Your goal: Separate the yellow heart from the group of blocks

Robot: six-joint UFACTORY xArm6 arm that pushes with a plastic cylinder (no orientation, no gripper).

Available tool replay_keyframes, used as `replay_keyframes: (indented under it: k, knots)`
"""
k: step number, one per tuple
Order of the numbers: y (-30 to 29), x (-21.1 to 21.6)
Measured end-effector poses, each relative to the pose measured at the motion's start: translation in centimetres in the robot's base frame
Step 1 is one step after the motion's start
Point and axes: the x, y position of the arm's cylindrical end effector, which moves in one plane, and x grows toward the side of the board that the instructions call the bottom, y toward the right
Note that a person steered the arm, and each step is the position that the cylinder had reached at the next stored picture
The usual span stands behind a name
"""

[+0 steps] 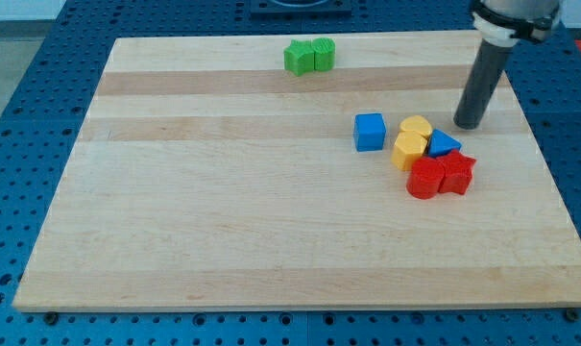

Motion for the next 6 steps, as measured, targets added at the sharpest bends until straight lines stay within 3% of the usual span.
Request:
replay_keyframes:
  k: [6]
  knots:
    - [-3.3, 5.6]
